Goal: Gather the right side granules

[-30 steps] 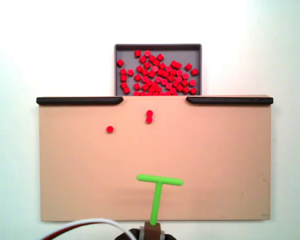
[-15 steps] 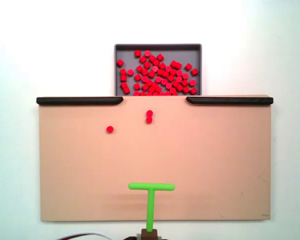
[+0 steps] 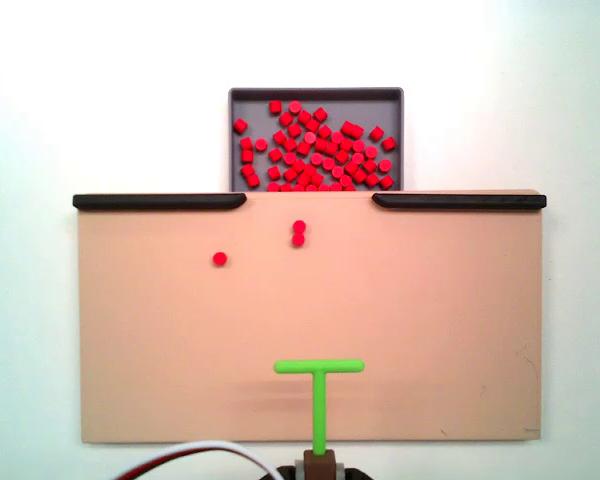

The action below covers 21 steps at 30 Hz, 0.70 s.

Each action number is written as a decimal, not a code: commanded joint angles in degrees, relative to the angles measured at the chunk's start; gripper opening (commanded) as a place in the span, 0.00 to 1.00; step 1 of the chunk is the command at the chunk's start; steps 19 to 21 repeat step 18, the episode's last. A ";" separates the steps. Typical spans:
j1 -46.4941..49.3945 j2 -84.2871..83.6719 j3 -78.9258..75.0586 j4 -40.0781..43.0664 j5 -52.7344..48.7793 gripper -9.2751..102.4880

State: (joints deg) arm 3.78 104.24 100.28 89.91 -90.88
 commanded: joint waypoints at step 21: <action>0.26 2.99 -1.14 0.18 -3.16 0.08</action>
